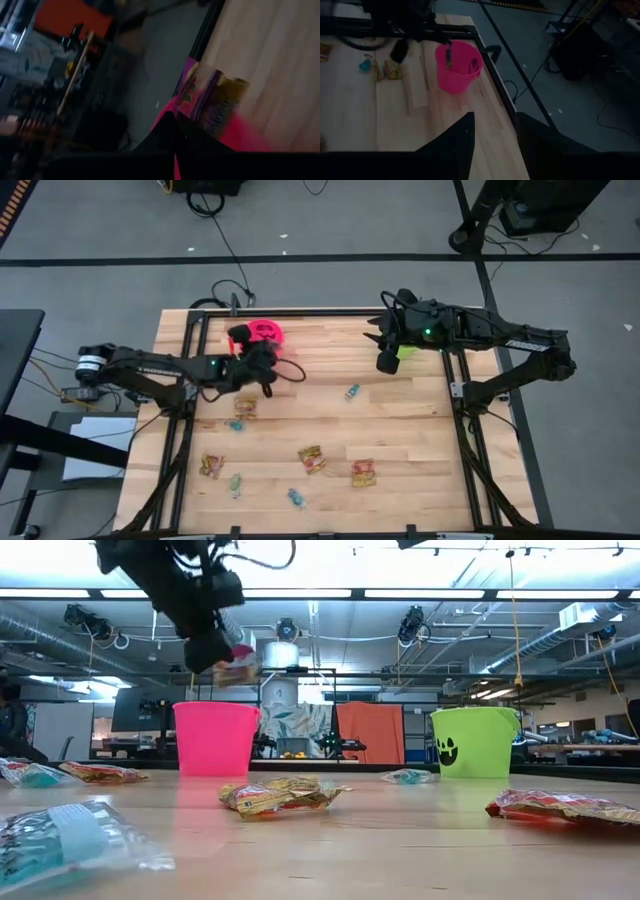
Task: Sort candy by brand, put in halloween buckets
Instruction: Put the gold purple candy into the pink bucket
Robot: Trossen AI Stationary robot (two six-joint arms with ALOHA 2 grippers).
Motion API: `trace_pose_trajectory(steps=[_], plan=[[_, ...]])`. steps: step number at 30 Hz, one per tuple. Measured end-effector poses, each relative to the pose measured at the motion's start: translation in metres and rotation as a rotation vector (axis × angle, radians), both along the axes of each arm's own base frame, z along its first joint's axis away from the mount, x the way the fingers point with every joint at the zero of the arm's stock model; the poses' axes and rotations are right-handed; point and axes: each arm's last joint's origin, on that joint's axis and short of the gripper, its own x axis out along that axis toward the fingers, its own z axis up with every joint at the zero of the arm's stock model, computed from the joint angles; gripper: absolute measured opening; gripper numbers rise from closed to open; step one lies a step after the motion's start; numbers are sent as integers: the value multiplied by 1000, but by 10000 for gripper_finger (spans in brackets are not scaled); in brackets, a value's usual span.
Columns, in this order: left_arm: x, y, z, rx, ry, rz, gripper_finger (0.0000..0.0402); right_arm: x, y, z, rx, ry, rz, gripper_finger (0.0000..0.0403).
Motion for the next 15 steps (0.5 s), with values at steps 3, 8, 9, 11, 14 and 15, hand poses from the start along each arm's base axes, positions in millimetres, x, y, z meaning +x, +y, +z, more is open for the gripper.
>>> trace_pose_trajectory(steps=[3,8,9,11,14,15], plan=[[-5,9,-6,-15,14,55,3,0,0,0,0,-1,1,154],[-12,22,-17,-24,28,119,3,0,0,0,6,-2,7,154],[-13,23,-19,-29,24,129,3,0,0,0,7,-2,7,154],[-14,26,-21,-58,4,137,5,0,0,0,7,-2,7,154],[-14,27,-22,-93,-20,131,20,0,0,0,7,-2,7,154],[-14,27,-22,-101,-22,126,27,0,0,0,7,-2,7,154]])
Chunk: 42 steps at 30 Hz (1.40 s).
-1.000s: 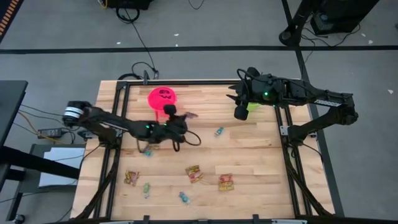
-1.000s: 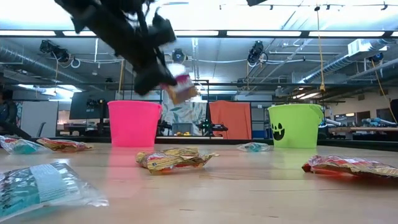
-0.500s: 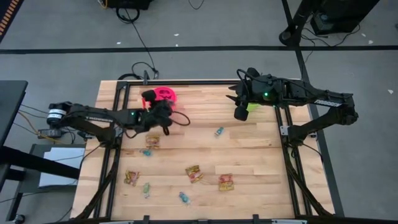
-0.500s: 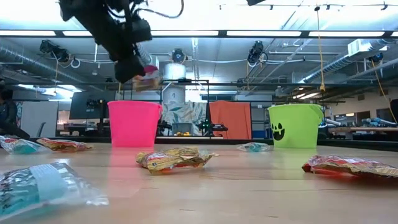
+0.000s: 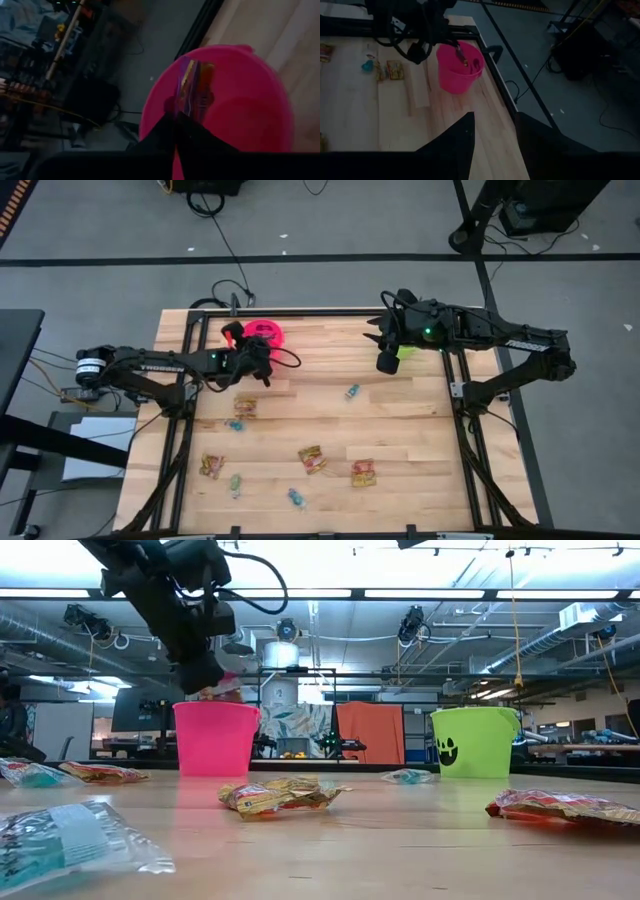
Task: Sort candy by brand, put in halloween buckets
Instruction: Put the gold purple candy into the pink bucket, then put the blue candy into the green bucket
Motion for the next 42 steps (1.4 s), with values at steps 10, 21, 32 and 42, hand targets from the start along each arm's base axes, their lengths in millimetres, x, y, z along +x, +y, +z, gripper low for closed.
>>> trace_pose_trajectory(steps=[10,21,32,42], plan=[[2,-2,-1,-48,-17,-45,138,0,0,0,5,-1,1,154],[33,-50,21,-137,-313,-494,165,9,2,-90,127,232,22,154],[35,-72,24,-163,-374,-562,165,5,-7,-184,122,325,165,155],[35,-73,24,-187,-403,-548,165,5,-30,-202,301,271,337,196]])
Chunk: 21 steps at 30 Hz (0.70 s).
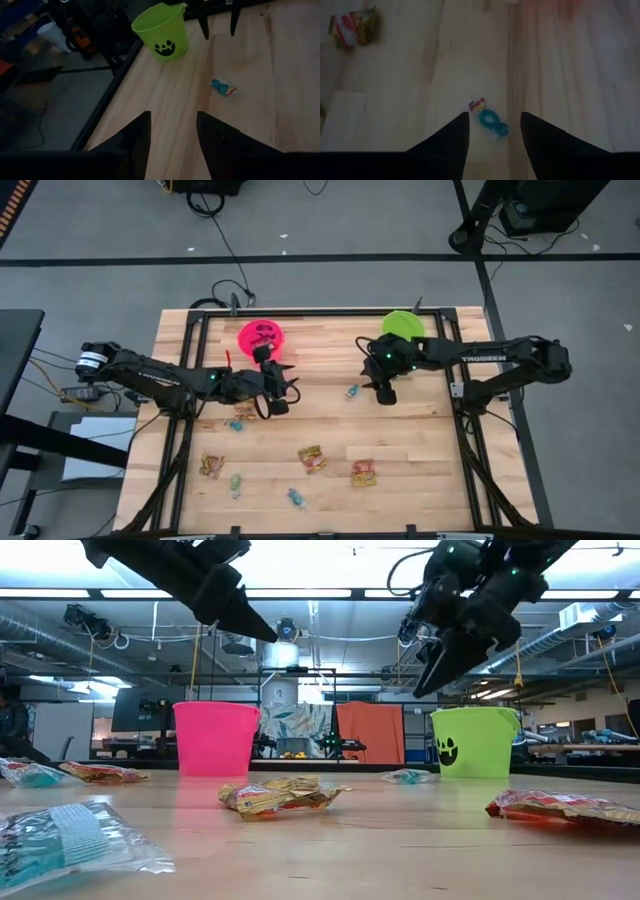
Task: Sort candy by brand, put in halloween buckets
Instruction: Put the blue candy into the green bucket
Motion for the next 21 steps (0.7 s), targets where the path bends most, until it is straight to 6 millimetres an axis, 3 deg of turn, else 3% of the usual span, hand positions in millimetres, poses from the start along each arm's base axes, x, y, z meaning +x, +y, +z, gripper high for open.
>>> trace_pose_trajectory(steps=[11,21], plan=[[0,0,0,-1,-1,1,165,23,-9,-49,-85,162,21,276],[0,0,0,-3,-3,2,165,35,-11,-81,-39,206,97,273]])
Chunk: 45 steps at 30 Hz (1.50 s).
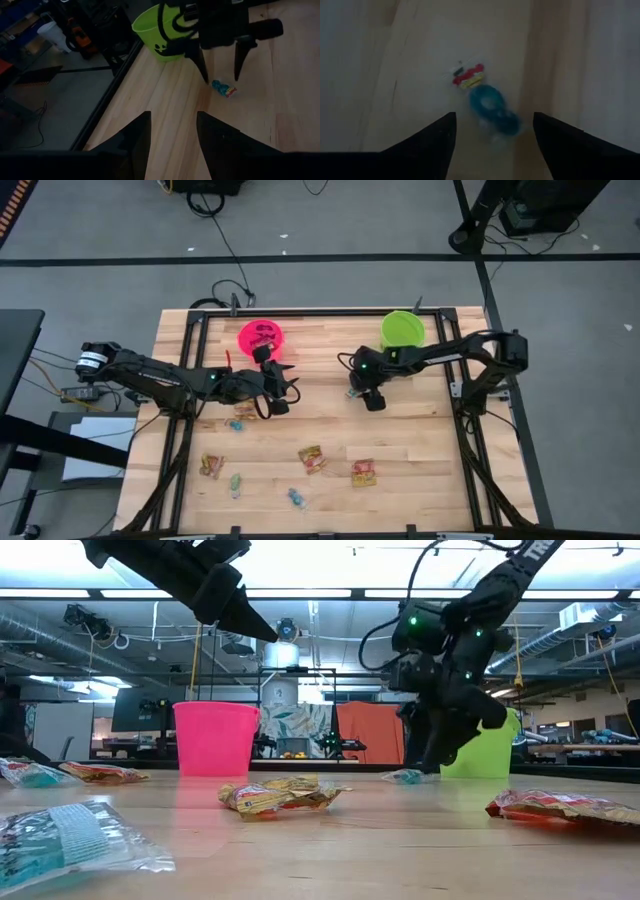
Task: Sort candy by brand, put in halloween buckets
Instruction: Put the blue candy into the green bucket
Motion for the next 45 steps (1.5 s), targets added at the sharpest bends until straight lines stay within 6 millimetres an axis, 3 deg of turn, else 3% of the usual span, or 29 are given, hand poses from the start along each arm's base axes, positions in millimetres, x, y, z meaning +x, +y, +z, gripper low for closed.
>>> trace_pose_trajectory(steps=[10,24,29,36,45], plan=[[0,0,0,0,0,0,165,6,-1,-15,27,19,-5,233],[0,0,0,0,0,0,165,6,1,-11,10,4,-12,48],[0,0,0,0,1,0,165,3,7,-2,-51,7,-20,23],[0,0,0,2,3,0,165,-7,23,41,-307,-18,-98,38],[0,0,0,3,1,-1,165,-27,65,87,-981,-24,-164,25]])
